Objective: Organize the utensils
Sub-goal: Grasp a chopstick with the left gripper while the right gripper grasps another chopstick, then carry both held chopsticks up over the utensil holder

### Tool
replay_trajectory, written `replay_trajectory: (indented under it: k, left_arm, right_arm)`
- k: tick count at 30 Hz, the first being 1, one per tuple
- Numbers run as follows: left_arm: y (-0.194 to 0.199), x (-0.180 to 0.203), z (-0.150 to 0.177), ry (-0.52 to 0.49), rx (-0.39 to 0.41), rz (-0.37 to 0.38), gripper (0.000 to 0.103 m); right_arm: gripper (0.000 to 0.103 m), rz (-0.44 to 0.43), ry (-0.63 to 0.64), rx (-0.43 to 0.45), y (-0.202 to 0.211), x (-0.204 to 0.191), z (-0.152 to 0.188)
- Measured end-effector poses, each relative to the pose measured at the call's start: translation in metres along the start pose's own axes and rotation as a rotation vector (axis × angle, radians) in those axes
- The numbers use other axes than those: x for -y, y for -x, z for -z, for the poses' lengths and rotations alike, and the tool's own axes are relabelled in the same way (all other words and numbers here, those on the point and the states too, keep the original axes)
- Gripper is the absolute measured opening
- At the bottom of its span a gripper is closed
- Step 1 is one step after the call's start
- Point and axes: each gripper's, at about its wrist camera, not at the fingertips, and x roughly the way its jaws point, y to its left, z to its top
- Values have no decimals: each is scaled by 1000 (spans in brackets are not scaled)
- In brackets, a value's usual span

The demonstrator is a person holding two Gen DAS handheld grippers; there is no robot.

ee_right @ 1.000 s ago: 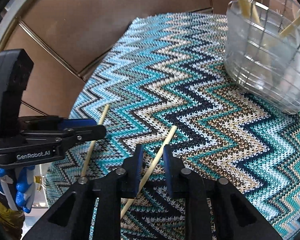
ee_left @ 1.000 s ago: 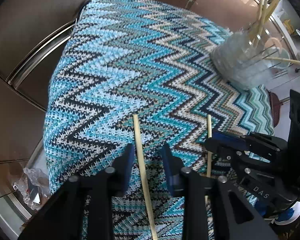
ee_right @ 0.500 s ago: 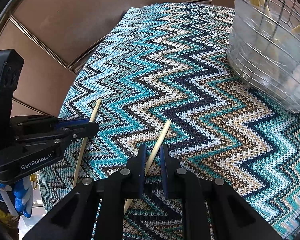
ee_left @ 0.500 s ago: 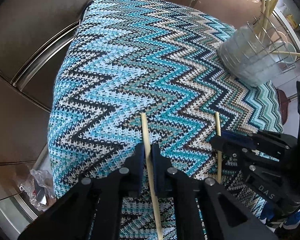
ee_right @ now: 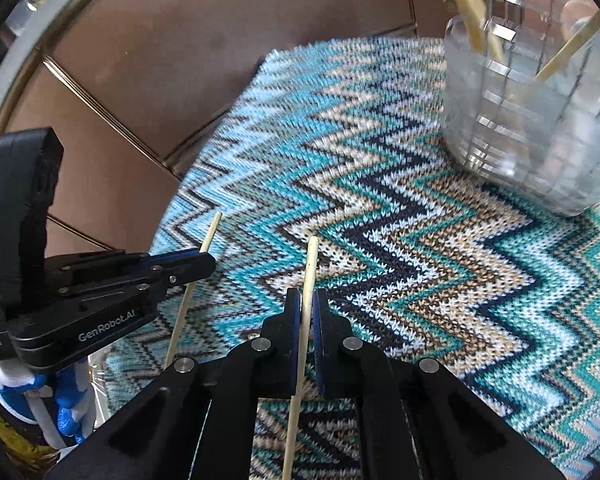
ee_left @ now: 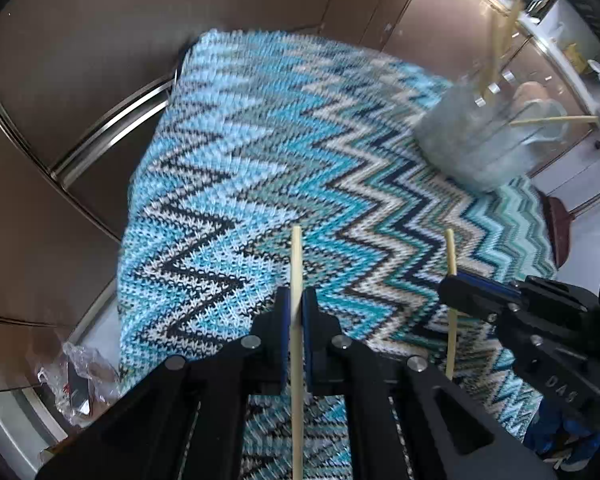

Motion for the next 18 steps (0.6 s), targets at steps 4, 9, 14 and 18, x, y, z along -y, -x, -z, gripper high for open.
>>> replay_trajectory:
  k: [4,9,14,18]
  left_arm:
    - [30,3,7,-1,87,26,5]
    - [70,15,22,-25,236,64,5]
    - [117,34,34,-72,370,89,5]
    - [151,55,33,-102,452,120,5]
  right_arm:
    - [5,-35,24,91,34,-5,10]
    - [5,-45,57,208,77,-13,30]
    - [5,-43,62,310,120,-16,47]
    - [5,-30,68,411,163,-16,52]
